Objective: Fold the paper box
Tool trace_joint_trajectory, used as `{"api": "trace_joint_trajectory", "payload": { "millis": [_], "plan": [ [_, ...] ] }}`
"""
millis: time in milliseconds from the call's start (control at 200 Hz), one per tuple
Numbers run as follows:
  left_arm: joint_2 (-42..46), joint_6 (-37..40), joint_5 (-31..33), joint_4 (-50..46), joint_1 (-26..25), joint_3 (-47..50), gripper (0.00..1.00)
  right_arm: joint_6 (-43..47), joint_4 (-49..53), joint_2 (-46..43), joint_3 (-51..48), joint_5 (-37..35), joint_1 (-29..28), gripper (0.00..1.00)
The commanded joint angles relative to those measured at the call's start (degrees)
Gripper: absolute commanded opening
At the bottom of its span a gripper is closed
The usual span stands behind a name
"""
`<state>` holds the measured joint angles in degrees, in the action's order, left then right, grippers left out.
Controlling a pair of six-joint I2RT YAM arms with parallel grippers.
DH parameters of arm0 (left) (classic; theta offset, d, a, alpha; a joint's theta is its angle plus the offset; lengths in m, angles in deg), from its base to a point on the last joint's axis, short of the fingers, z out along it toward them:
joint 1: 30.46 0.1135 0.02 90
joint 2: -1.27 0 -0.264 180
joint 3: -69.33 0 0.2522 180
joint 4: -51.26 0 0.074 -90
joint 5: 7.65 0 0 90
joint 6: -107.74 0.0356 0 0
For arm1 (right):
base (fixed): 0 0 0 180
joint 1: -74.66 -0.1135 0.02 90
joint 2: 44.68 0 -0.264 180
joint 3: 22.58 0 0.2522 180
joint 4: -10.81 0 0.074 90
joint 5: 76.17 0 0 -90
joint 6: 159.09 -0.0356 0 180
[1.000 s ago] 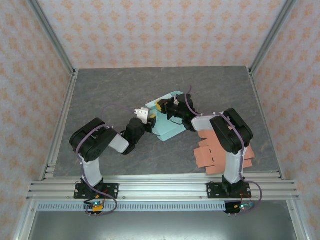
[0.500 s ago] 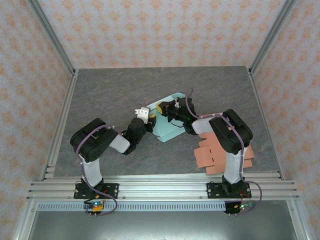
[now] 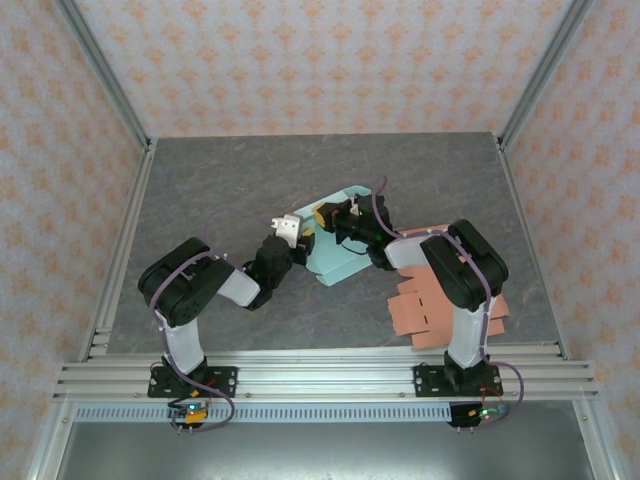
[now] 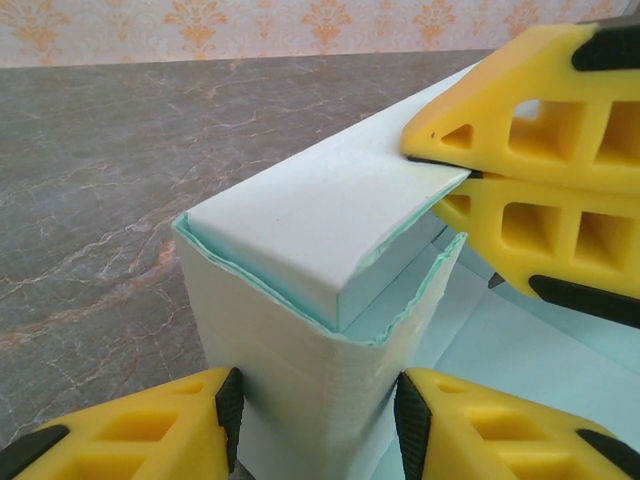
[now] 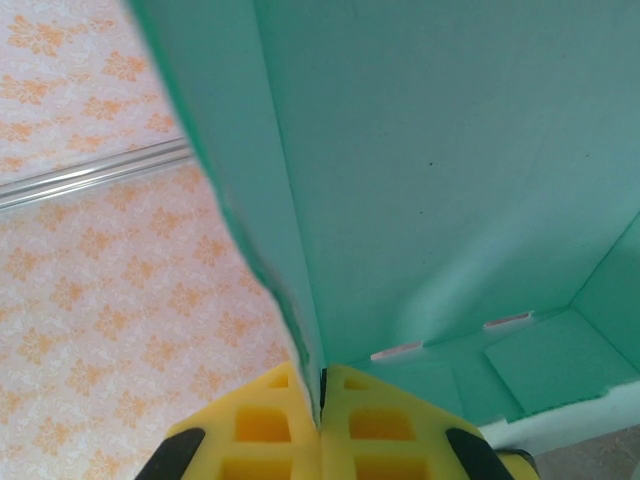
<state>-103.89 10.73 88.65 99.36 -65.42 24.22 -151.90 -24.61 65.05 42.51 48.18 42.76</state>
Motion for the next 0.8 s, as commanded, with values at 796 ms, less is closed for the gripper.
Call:
{"api": "trace_joint_trajectory", "payload": {
  "millis": [796],
  "plan": [
    [1.48,0.24,18.33,-13.64,-4.94,-8.71,0.17,5.11,9.22,-4.90,1.94,8.22,-1.88,0.01]
  ]
}}
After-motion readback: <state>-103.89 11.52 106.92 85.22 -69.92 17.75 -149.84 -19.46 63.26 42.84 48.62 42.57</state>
